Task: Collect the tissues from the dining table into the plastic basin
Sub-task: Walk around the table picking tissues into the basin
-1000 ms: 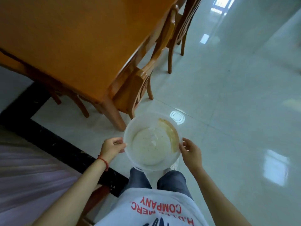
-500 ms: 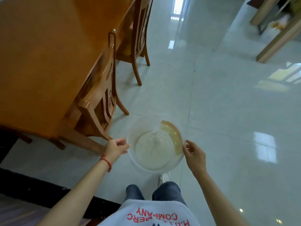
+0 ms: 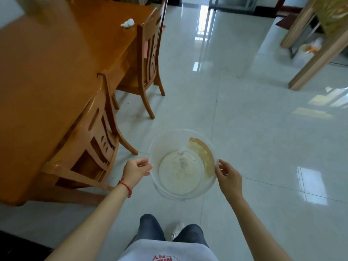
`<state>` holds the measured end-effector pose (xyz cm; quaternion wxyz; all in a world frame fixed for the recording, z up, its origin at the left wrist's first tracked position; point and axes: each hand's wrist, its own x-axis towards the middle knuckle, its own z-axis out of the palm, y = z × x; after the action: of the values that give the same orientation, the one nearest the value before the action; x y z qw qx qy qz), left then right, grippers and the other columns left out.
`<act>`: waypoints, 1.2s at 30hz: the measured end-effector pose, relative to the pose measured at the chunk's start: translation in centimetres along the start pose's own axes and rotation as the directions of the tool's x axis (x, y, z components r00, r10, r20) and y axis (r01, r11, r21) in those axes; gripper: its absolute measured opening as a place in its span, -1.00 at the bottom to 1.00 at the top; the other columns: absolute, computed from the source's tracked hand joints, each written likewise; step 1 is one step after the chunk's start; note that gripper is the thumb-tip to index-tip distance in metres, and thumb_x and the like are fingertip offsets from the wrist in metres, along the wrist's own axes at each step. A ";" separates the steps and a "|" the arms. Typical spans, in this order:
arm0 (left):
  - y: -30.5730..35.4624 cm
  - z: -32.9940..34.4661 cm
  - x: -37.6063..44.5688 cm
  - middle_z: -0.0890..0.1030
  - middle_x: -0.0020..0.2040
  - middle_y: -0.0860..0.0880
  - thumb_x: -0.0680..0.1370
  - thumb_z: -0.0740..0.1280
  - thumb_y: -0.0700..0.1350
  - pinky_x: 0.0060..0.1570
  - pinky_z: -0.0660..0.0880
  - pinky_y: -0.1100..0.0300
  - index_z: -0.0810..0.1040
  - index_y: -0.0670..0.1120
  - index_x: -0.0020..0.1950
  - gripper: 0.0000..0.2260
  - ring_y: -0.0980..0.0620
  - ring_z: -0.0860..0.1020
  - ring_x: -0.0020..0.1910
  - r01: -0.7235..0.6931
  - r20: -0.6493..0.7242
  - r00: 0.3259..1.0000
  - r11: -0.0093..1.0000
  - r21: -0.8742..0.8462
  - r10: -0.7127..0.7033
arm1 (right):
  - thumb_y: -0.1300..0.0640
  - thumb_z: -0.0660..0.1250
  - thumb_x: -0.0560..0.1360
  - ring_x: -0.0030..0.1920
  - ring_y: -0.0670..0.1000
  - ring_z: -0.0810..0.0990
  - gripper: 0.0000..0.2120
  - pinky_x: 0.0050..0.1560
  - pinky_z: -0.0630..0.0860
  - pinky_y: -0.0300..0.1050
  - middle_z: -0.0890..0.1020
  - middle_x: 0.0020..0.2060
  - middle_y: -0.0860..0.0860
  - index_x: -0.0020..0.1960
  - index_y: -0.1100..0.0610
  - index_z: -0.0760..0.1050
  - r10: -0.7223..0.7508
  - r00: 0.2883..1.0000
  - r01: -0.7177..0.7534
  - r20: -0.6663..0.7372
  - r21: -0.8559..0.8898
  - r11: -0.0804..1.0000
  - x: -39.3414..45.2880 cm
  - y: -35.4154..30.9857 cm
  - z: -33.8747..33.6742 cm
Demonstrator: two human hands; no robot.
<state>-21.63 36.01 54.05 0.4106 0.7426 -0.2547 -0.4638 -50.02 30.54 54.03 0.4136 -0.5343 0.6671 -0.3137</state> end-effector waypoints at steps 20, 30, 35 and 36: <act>14.8 7.5 22.4 0.59 -0.19 -0.01 0.40 0.42 -0.24 -0.30 0.55 0.36 0.51 -0.29 0.17 -0.64 0.09 0.58 -0.18 -0.127 0.060 0.991 0.982 0.139 0.120 | 0.02 0.31 0.48 -0.29 -0.36 0.55 -0.79 -0.34 0.39 -0.57 0.60 -0.32 -0.22 0.08 0.05 0.57 0.020 0.995 -0.014 -0.098 0.063 0.998 24.0 -7.7 1.4; 22.7 15.4 32.7 0.58 -0.25 0.00 0.40 0.41 -0.28 -0.35 0.54 0.40 0.52 -0.33 0.15 -0.66 0.10 0.56 -0.24 -0.137 0.036 0.990 0.971 0.195 0.133 | 0.02 0.32 0.48 -0.29 -0.35 0.55 -0.80 -0.35 0.39 -0.56 0.60 -0.31 -0.24 0.06 0.05 0.58 0.008 0.995 0.000 -0.104 0.079 0.997 39.3 -9.7 -0.8; 26.9 20.8 37.3 0.55 -0.24 -0.03 0.41 0.40 -0.31 -0.29 0.56 0.36 0.50 -0.34 0.16 -0.66 -0.02 0.54 -0.19 -0.113 -0.024 0.993 0.977 0.179 0.119 | -0.01 0.30 0.49 -0.27 -0.29 0.57 -0.82 -0.35 0.43 -0.50 0.62 -0.37 -0.27 0.04 -0.01 0.58 -0.023 0.999 0.025 -0.032 0.069 0.997 48.6 -10.9 -2.9; 27.7 21.7 37.9 0.55 -0.25 -0.03 0.41 0.40 -0.31 -0.33 0.54 0.42 0.50 -0.34 0.15 -0.66 -0.01 0.54 -0.21 -0.109 -0.037 0.992 0.978 0.176 0.117 | 0.00 0.30 0.48 -0.27 -0.29 0.58 -0.83 -0.34 0.42 -0.52 0.61 -0.36 -0.28 0.04 -0.01 0.58 -0.032 0.999 0.034 -0.024 0.069 0.997 50.2 -11.2 -3.5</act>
<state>-24.36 -15.66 54.26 0.3760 0.7705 -0.3262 -0.3981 -52.38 -20.94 54.34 0.4188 -0.5271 0.6516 -0.3496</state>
